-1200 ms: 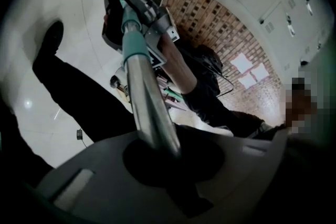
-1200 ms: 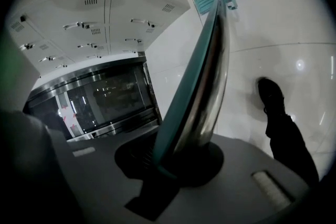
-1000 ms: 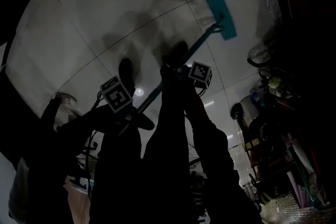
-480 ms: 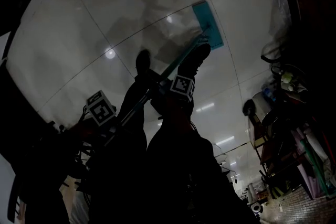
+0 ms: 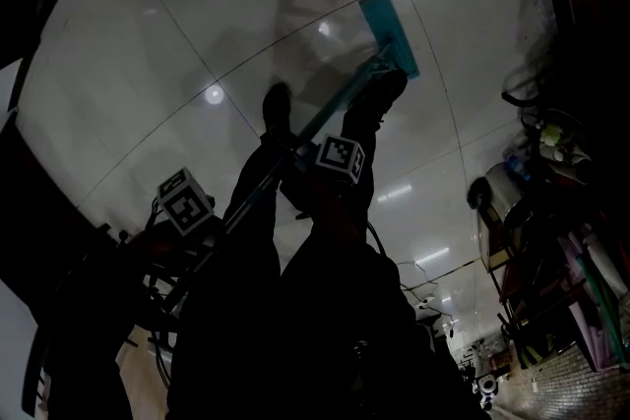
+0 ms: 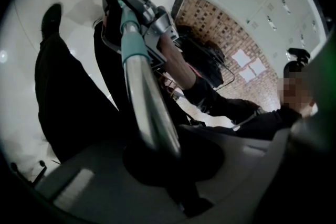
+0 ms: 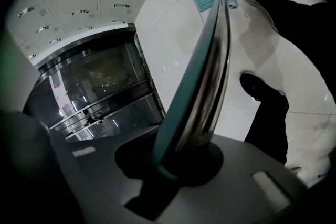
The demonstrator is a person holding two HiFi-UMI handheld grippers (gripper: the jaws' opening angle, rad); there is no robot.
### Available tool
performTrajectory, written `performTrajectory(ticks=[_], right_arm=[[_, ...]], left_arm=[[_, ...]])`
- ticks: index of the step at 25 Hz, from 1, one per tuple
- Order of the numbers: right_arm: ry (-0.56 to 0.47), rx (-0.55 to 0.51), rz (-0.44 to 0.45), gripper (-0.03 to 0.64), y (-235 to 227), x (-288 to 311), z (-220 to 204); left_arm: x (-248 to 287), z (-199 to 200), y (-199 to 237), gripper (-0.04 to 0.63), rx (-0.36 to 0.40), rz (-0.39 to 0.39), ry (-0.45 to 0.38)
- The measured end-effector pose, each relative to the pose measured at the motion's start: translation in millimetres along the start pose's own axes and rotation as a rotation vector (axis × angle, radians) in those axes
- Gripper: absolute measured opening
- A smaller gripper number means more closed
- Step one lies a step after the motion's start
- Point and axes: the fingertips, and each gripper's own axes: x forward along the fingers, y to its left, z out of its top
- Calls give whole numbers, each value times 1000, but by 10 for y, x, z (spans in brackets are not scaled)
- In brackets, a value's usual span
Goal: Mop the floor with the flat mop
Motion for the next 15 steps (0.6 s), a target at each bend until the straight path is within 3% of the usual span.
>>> performTrajectory(ticks=[7, 15], right_arm=[[-34, 1, 17, 78, 255, -440, 766], [-53, -19, 8, 77, 463, -1249, 2129]], left_arm=[[370, 733, -365, 38, 4, -46, -25], [1004, 2047, -891, 37, 41, -42, -17]])
